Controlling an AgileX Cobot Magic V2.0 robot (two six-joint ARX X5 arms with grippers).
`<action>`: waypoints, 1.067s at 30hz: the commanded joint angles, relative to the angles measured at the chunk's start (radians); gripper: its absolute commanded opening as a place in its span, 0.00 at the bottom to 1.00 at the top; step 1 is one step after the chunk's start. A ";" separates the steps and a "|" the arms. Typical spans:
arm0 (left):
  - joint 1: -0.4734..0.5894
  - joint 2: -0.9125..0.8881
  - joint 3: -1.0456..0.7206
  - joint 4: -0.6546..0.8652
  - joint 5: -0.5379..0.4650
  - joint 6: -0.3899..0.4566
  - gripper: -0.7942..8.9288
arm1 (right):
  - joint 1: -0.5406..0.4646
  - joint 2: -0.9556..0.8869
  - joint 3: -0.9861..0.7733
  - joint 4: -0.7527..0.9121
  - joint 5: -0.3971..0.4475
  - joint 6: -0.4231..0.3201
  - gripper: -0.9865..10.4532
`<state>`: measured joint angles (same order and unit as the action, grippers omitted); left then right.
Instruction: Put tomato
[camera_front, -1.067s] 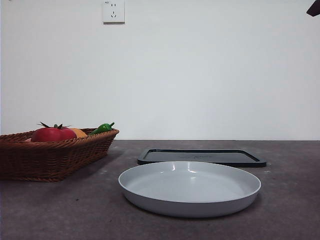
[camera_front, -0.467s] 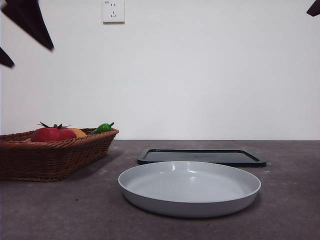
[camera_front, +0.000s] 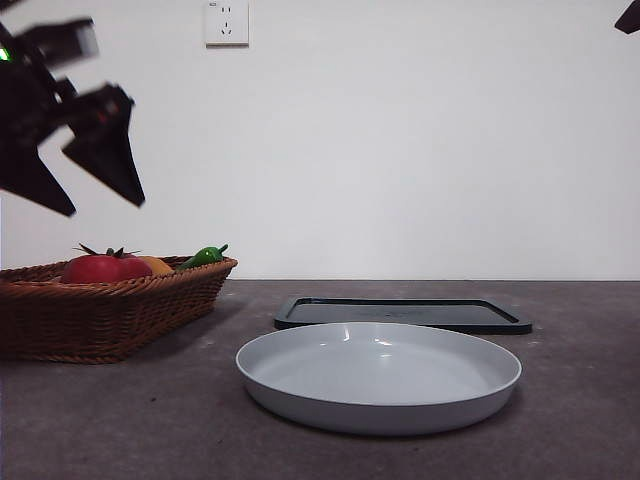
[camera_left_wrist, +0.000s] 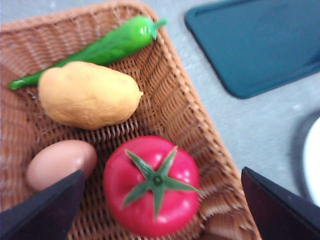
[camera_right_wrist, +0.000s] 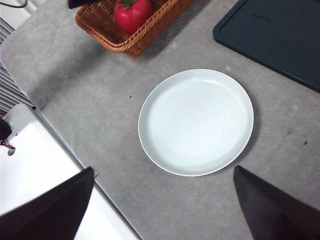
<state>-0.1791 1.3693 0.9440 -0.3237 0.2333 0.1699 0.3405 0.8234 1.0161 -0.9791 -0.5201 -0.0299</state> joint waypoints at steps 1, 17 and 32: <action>-0.005 0.058 0.017 0.037 -0.002 0.037 0.60 | 0.006 0.006 0.019 0.005 0.000 -0.003 0.47; -0.010 0.219 0.017 0.113 -0.002 0.051 0.60 | 0.006 0.006 0.019 0.005 0.000 0.004 0.47; -0.011 0.230 0.017 0.106 -0.005 0.050 0.42 | 0.006 0.006 0.019 0.005 0.000 0.004 0.47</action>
<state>-0.1867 1.5791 0.9440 -0.2184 0.2314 0.2047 0.3405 0.8234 1.0161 -0.9791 -0.5205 -0.0296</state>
